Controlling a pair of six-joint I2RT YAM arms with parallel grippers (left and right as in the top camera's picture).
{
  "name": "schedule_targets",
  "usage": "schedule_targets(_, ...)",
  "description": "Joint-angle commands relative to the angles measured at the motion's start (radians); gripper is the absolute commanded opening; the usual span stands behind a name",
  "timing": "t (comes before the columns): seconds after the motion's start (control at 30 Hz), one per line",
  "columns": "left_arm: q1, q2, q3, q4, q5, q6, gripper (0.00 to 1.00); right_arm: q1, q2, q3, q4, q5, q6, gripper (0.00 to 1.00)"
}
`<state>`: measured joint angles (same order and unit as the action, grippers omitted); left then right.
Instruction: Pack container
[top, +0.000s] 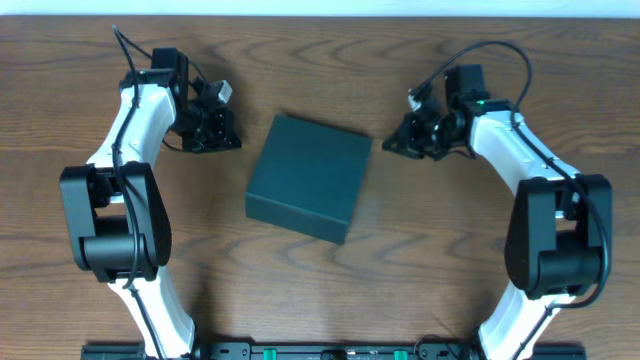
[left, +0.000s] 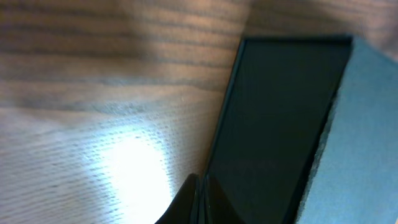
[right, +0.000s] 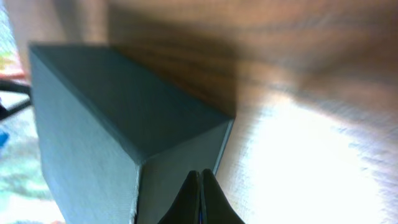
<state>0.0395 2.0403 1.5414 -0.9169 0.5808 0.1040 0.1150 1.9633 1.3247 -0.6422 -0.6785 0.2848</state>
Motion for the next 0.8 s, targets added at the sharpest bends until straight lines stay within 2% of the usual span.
schedule_targets(0.0,-0.023,-0.006,-0.030,-0.003,0.030,-0.039,0.06,0.061,-0.002,0.005,0.001,0.032,-0.050,0.02)
schedule_targets(0.27,-0.117,-0.006,-0.047,-0.002,0.030,-0.053,0.06,0.142,-0.002,0.005,0.063,0.089,-0.017,0.02)
schedule_targets(0.77,-0.174,-0.006,-0.047,0.060,0.049,-0.108,0.06,0.099,-0.002,0.005,0.184,0.226,0.019,0.02)
